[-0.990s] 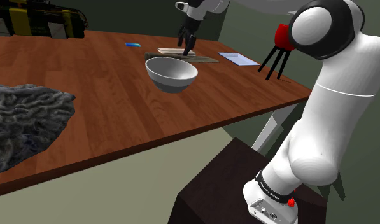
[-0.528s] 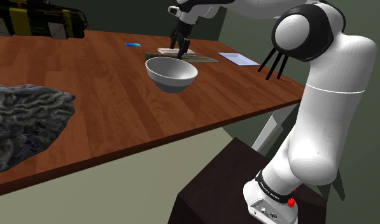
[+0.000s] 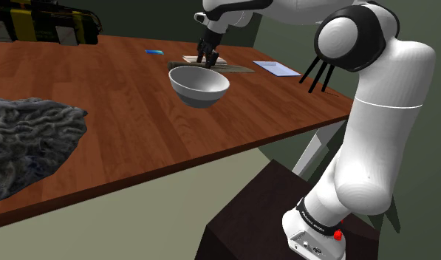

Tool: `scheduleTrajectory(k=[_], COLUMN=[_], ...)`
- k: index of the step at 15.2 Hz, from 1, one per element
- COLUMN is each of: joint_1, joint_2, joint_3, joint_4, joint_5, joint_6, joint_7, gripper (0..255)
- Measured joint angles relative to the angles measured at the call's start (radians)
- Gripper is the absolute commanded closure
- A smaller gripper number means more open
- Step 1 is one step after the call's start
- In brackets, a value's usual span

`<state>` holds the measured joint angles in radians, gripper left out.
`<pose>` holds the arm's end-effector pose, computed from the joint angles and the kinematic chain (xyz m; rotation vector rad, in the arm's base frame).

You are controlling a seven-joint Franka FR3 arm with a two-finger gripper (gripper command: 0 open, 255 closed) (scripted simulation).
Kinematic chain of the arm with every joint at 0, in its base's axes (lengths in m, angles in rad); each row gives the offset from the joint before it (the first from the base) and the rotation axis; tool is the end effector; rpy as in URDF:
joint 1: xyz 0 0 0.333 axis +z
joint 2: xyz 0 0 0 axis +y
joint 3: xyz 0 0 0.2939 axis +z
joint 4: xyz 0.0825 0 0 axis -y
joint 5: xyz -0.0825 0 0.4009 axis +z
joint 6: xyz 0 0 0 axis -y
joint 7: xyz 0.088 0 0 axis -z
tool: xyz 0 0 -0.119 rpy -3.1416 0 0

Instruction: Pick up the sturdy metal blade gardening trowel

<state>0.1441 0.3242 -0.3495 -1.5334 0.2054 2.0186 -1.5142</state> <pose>0.6769 -0.1006 0.4593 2.4591 1.7992 0.2797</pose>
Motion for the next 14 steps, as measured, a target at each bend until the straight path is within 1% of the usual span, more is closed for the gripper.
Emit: scheduleTrajectory(k=[7, 14], joint_1=[-0.001, -0.004], joint_2=[0.000, -0.005], joint_3=[-0.001, -0.004], joint_4=[0.006, 0.083], joint_5=[-0.001, -0.007], joint_6=[-0.006, -0.087], joint_7=[0.001, 0.011], gripper=[255, 255])
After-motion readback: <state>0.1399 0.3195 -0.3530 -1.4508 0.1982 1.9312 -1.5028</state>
